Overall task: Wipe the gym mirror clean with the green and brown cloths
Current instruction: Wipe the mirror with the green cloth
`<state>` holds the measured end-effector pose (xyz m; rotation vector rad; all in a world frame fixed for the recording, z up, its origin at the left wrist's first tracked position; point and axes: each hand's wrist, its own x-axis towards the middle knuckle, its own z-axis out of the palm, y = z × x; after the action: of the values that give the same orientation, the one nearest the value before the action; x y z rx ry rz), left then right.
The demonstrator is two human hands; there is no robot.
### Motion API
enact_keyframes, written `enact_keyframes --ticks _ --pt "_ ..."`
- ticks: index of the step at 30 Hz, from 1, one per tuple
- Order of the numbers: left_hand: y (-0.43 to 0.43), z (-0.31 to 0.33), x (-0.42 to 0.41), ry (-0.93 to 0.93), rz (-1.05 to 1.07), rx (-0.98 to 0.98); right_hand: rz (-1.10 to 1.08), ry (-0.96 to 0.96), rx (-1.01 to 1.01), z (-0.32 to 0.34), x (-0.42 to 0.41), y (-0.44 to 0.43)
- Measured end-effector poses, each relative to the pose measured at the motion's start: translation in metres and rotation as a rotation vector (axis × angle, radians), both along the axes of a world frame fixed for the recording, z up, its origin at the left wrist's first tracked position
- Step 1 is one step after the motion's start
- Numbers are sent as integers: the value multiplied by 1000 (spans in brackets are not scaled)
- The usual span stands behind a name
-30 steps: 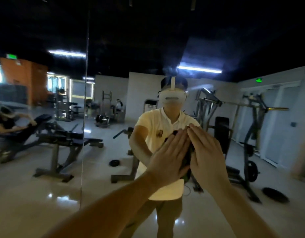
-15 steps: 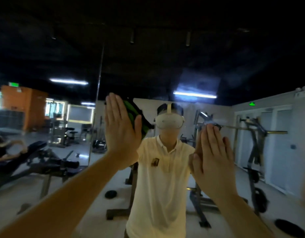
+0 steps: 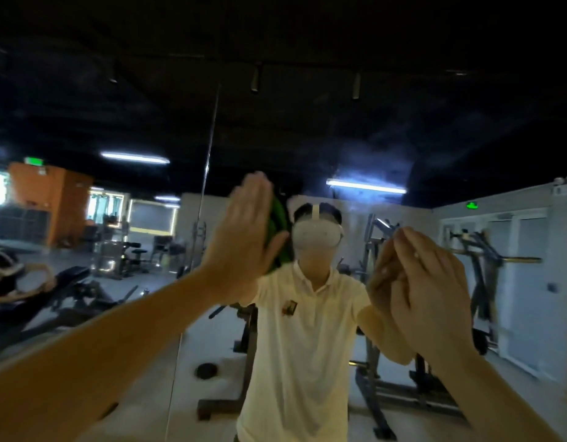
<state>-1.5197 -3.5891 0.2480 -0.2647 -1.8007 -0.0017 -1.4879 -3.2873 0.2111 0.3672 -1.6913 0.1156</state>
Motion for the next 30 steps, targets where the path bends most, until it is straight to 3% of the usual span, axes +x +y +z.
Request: enact_keyframes --ticks 3,6,8,13,17,21,24,27,30 --pt "-16 27 -8 63 48 113 -86 -36 14 2 -9 3" --pt "34 46 -15 94 24 224 -132 -117 139 -11 -20 17" --pt "82 50 -15 96 4 183 -71 -119 181 -14 -19 31" --pt "205 39 -8 -13 -149 -49 25 -4 -102 -8 -8 71" --pt "248 6 -9 -57 -50 -535 -18 -48 -215 -14 -23 92" --pt "172 11 -14 -57 -159 -302 8 -74 -145 -12 -11 64" --pt "80 7 -6 -28 -48 -111 -60 -75 -79 -9 -19 40" --pt "-3 -1 1 -9 64 26 -64 -90 -144 -8 -30 27" --pt "-38 -7 -1 16 76 152 -51 -54 -118 -11 -33 31"
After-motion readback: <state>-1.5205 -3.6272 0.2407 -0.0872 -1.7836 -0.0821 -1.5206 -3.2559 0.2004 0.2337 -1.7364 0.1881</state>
